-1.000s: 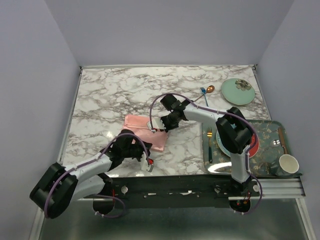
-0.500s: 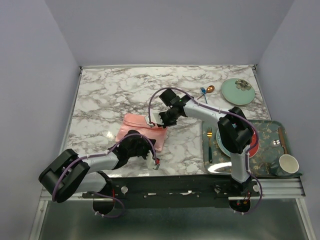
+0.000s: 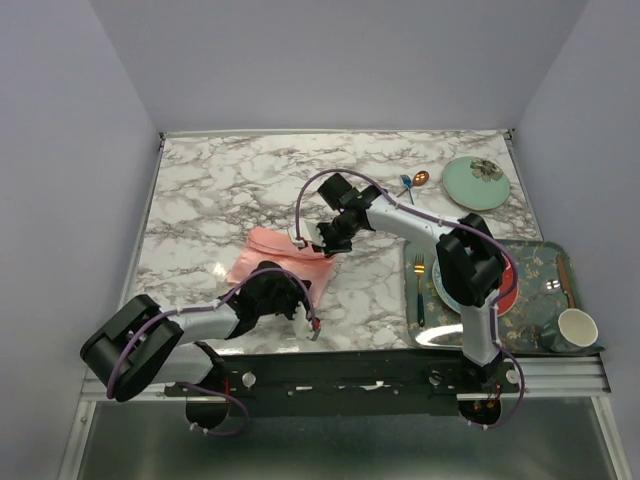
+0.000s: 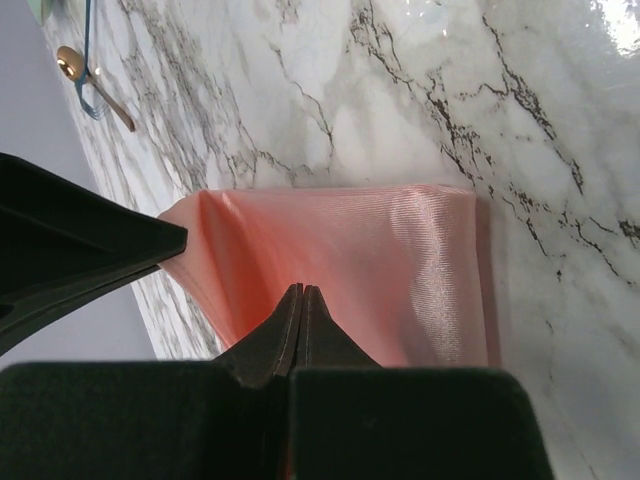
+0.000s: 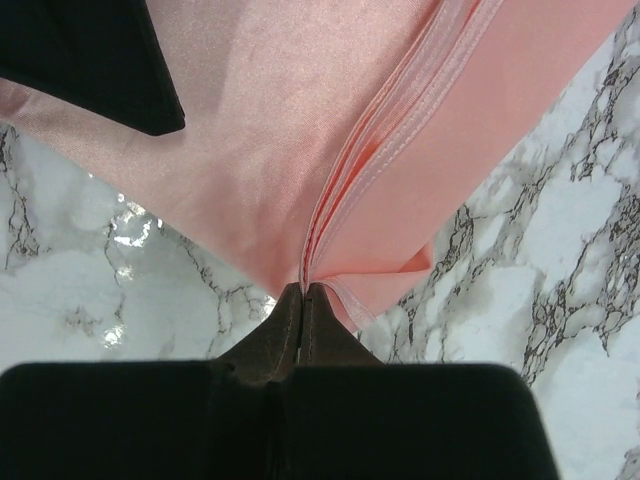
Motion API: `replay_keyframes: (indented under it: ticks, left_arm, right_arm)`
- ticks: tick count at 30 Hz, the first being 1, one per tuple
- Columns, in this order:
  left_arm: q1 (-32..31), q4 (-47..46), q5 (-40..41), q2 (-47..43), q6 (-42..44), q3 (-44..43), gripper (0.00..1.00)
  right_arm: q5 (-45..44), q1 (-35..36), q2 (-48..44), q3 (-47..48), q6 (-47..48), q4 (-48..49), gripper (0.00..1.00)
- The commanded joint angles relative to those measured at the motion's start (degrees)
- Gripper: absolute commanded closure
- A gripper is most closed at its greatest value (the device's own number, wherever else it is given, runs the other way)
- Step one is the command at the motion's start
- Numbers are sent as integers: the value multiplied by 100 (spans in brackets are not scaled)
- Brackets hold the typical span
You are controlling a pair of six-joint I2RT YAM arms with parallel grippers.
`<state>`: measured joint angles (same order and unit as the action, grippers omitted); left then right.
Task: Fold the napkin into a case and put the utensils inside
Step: Fold the lower triangle-folded napkin at the center of the board.
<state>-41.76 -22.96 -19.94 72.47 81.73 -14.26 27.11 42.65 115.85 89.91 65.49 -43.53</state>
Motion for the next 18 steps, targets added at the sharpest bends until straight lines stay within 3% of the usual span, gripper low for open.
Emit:
replay_keyframes:
  ticks: [1,18]
  left_arm:
    - [-60,142,35,83,-61,-103,100]
    - [-96,345,8,259,-140,-270,100]
  right_arm:
    - [356,-11,174,281,-283,-270,99]
    - [716,6,420,677,-713,-613,99]
